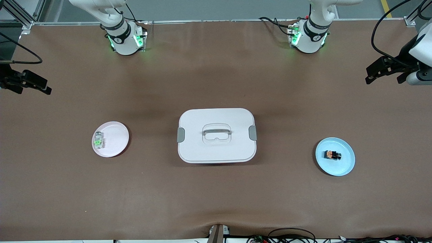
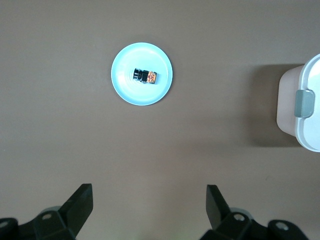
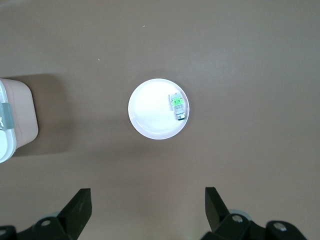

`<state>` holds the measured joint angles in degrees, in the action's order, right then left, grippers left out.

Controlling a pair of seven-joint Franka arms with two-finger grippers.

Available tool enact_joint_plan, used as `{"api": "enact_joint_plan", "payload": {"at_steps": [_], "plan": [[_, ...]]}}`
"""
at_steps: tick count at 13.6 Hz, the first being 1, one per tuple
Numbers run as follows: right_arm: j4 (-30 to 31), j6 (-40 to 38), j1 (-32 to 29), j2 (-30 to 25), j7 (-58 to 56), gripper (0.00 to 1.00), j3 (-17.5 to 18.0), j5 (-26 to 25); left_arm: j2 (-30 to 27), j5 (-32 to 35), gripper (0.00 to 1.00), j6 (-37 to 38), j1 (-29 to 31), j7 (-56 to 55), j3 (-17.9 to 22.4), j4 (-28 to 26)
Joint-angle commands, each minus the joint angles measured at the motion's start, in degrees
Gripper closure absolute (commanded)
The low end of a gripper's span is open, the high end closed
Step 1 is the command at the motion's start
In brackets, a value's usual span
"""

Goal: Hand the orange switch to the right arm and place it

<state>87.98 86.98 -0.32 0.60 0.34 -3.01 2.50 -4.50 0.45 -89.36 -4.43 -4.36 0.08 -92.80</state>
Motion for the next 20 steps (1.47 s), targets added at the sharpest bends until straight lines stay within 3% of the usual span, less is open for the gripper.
{"api": "enact_joint_plan", "payload": {"at_steps": [1,8,15,20], "plan": [[0.8,0.2,0.0,-1.1,-0.9,0.0,-0.1,-0.2,0.5,-0.7,0.0,0.6,0.0,1.0,0.2,1.4],[0.8,0.1,-0.1,-1.1,-0.9,0.0,-0.1,-0.1,6.6,-0.8,0.0,-1.2,2.1,1.2,1.2,3.7],[0.6,0.0,-0.1,-1.2,-0.8,0.0,-0.1,-0.1,19.2,0.0,0.0,-14.6,2.6,1.5,1.2,2.9],[0.6,0.0,-0.2,-1.2,-0.8,0.0,-0.1,-0.1,21.9,-0.1,0.0,-22.1,4.7,7.8,1.1,-3.3]]}}
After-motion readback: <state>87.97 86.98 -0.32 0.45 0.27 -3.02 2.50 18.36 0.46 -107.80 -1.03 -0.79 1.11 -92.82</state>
